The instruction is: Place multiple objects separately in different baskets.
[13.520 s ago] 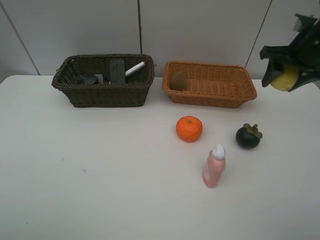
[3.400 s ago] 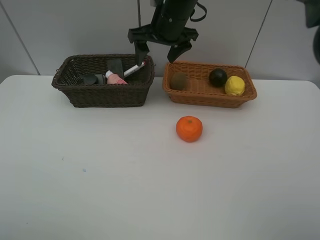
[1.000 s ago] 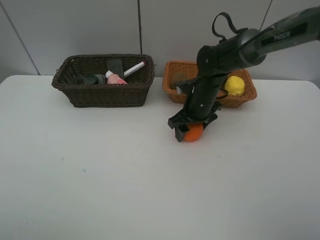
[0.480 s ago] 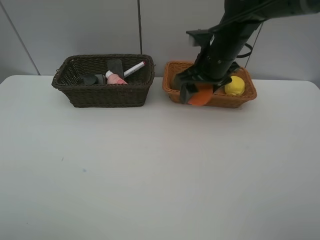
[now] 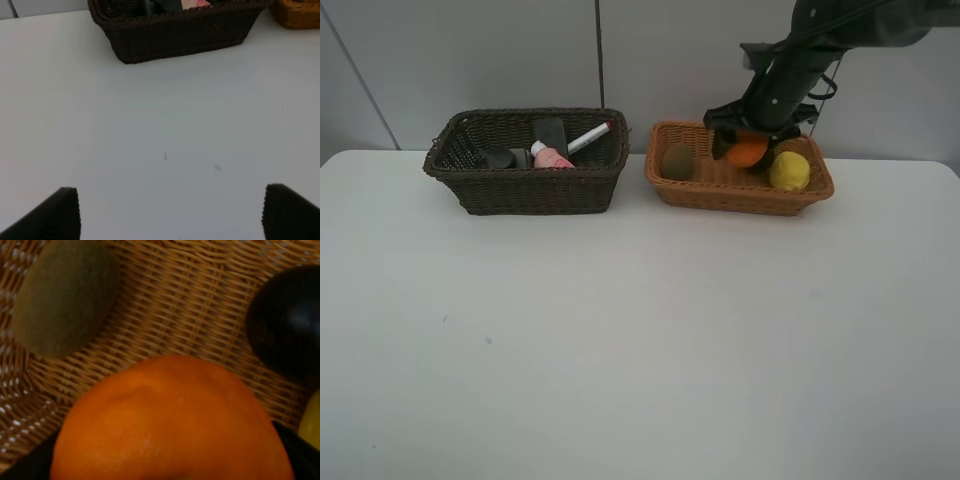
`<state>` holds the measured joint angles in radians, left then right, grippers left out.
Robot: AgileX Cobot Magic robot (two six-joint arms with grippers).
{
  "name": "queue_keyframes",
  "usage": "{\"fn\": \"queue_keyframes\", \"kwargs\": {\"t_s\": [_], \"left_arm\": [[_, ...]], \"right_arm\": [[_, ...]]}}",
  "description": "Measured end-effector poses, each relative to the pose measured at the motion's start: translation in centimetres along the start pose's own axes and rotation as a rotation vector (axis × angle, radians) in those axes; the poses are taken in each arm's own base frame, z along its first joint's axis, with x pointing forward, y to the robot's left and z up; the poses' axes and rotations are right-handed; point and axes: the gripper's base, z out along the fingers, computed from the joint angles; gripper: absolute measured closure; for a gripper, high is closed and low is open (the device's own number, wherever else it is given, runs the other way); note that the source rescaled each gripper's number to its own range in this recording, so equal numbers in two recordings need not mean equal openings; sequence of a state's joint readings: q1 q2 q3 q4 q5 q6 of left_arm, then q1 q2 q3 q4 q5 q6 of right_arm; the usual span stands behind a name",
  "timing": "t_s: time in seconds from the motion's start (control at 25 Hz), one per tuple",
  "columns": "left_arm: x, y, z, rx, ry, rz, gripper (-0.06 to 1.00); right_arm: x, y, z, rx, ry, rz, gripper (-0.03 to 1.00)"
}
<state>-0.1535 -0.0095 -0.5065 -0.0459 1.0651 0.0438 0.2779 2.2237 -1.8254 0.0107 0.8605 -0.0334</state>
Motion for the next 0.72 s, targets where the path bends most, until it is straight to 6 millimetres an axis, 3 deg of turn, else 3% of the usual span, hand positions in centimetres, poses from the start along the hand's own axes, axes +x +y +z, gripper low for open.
{"fn": "queue_keyframes", "kwargs": {"t_s": [0.12,0.4,0.52,0.72], "left_arm": [[0.0,0.0,0.0,0.000,0.000,0.000,0.00],[0.0,0.0,0.0,0.000,0.000,0.000,0.00],[0.0,0.0,0.0,0.000,0.000,0.000,0.00],[0.0,0.0,0.0,0.000,0.000,0.000,0.00]], "right_arm": [[-0.1,-0.2,0.5,0.016,0.006,0.007,0.04],[0.1,-0.3,0.2,0.020,0.033,0.011,-0.02],[-0.1,-1.8,-2.6,0.034,0.019,0.064,-0.03],[0.7,-7.7,-7.5,0.101,0.028,0.200,-0.03]]}}
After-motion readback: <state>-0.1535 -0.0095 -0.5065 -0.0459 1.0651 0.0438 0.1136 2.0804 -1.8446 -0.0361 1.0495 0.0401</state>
